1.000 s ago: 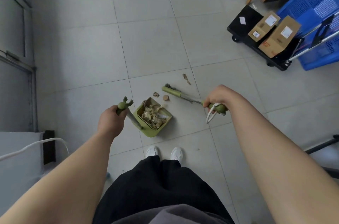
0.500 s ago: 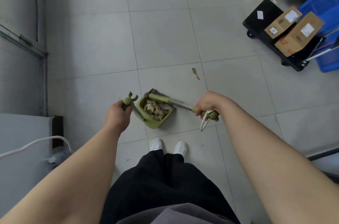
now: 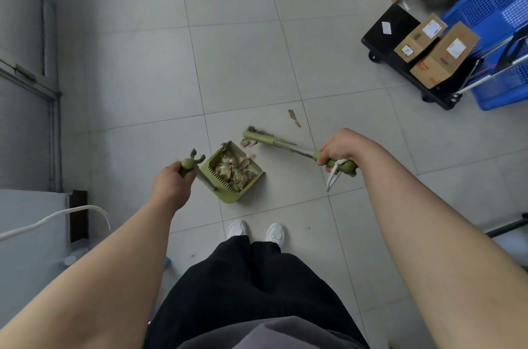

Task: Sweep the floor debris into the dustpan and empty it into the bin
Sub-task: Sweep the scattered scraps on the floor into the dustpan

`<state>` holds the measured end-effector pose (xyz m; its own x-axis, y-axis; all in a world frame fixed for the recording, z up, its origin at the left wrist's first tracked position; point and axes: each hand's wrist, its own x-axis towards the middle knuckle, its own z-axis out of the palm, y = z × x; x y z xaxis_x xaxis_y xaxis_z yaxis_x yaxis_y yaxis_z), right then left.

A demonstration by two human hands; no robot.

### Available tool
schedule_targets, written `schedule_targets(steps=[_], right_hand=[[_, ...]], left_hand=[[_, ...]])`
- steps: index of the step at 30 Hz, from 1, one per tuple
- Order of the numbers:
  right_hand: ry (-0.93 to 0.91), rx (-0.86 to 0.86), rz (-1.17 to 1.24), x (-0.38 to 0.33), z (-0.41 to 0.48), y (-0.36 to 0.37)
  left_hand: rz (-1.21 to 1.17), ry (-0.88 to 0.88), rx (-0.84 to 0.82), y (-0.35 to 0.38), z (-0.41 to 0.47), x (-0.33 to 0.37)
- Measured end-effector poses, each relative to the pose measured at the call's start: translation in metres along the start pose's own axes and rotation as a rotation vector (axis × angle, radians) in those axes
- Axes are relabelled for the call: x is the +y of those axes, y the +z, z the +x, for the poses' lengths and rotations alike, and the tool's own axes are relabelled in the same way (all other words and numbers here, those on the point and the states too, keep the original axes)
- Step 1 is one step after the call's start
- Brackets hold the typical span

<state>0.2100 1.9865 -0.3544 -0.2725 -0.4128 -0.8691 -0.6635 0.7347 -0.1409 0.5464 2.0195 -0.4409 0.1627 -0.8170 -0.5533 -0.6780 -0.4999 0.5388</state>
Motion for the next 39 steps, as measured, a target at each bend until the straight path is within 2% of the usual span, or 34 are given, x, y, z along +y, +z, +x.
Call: schedule_targets(steps=[4,7,11,13,22,28,39], right_hand=[[0.012,-0.016,0.005,0.005,0.020,0.041],[0.037,-0.096,-0.030,0.006,0.024,0.061],[0.039,-0.218,-0.143,0.003,0.013,0.051],[0.029,-0.227,-0.171,0.000,0.005,0.034],[0.026,-0.086,0.001,0.024,-0.008,-0.024],[0.078,-0.053,0.060,0.043,0.003,-0.056],[0.062,0.166,0.344,0.057,0.064,-0.122]], left_hand=[[-0.002,0.002,-0.005,0.002,-0.001,0.004],[-0.004,0.000,-0.007,0.003,0.000,0.008],[-0.007,0.001,-0.012,0.005,0.001,0.010],[-0.011,0.004,-0.016,0.004,0.001,0.010],[-0.015,0.021,0.014,0.009,0.008,0.036],[-0.021,0.043,0.011,0.029,0.018,0.068],[-0.021,0.052,-0.001,0.085,0.046,0.145]])
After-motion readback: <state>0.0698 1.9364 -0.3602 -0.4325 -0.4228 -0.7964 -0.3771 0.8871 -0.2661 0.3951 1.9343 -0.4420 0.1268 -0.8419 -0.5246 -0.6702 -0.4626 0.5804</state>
